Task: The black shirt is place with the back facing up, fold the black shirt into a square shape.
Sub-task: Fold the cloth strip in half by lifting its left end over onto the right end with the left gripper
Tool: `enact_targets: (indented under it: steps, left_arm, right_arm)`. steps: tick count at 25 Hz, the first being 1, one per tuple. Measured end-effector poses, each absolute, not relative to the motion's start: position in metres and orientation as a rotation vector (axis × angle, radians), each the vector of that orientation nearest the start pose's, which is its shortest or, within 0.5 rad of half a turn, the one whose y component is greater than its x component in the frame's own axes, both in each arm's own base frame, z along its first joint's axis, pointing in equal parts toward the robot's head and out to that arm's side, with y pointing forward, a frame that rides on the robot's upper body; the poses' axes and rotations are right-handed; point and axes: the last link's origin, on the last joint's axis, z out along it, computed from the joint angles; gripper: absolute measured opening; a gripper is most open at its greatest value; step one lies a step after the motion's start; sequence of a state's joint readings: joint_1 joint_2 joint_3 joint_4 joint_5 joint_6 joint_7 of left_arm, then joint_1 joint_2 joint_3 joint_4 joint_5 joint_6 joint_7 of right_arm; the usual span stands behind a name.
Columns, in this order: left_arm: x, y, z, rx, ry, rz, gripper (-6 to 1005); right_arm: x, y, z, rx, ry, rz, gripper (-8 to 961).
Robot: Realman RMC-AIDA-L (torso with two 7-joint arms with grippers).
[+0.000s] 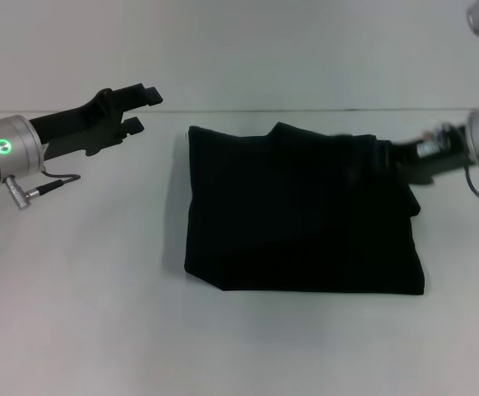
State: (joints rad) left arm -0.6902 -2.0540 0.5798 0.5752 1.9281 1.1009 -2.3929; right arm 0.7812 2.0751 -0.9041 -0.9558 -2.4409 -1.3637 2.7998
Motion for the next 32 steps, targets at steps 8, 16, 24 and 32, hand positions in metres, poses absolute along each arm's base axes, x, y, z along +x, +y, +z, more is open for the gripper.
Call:
enact_targets:
  steps: [8, 16, 24, 32]
  left_arm:
    - [-0.257, 0.421, 0.026, 2.298, 2.314, 1.293, 694]
    - [-0.258, 0.419, 0.023, 2.285, 2.317, 1.298, 694]
    - [-0.257, 0.418, 0.023, 2.282, 2.310, 1.297, 694]
    - [-0.256, 0.419, 0.021, 2.278, 2.309, 1.296, 694]
  right_arm:
    - [0.244, 0.405, -0.019, -2.120, 1.789, 0.068, 29]
    - [0.245, 0.413, -0.023, -2.100, 1.758, 0.077, 30]
    - [0.231, 0.407, 0.017, -2.127, 1.741, 0.084, 29]
    - [0.240, 0.398, 0.032, -2.083, 1.701, 0.039, 30]
